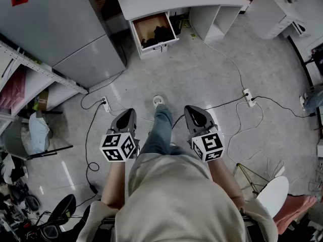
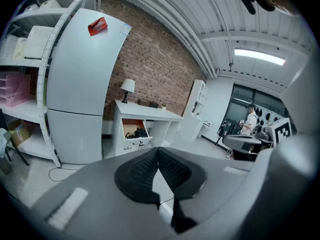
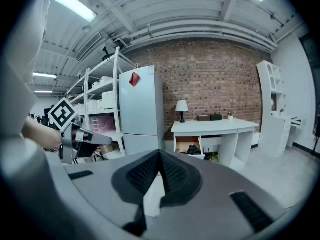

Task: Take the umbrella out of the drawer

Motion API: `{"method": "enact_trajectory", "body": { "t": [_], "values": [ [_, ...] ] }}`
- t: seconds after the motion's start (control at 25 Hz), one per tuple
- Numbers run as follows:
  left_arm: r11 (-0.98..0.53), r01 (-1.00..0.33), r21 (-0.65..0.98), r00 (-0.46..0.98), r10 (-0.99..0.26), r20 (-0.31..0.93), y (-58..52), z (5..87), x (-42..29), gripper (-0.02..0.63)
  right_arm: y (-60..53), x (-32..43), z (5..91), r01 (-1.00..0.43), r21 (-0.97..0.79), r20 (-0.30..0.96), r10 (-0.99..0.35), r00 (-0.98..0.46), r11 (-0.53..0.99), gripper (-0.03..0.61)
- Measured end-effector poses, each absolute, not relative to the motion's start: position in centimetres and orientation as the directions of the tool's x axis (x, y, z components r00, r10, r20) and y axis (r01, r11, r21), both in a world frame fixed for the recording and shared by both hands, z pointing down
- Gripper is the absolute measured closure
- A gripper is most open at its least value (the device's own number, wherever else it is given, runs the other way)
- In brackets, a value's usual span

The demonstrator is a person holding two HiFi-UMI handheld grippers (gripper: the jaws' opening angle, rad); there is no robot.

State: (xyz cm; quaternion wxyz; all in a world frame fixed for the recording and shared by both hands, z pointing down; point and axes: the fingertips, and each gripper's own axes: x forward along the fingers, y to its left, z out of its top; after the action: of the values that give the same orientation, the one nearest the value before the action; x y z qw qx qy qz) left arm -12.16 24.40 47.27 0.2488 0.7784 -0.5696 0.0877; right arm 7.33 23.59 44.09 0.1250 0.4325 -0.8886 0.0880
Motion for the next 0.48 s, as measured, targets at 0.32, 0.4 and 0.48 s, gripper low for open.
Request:
{"method": "enact_trajectory", "body": {
  "t": [0.32,0.4,0.48],
  "values": [
    [-0.245,-0.945,0.216,0.313,-0.868,0.385,27.2,43.7,-11.6,0.601,27.2,9.7,41.9,-0.825,-0.022,0.261,-0.793,-0.55,0.565,0.58],
    [-0.254,-0.941,0.223,0.322,-0.874,0.363,27.2,43.1,-10.8,0.601,27.9,10.1,41.6,-0.826,-0.018,0.256,-0.796,-0.548,0.563,0.58],
    [-0.265,-0.938,0.223,0.331,-0.875,0.352,27.5,43.0,-9.9,0.601,28.5,10.4,41.4,-0.827,-0.012,0.254,-0.798,-0.546,0.562,0.58]
  ]
}}
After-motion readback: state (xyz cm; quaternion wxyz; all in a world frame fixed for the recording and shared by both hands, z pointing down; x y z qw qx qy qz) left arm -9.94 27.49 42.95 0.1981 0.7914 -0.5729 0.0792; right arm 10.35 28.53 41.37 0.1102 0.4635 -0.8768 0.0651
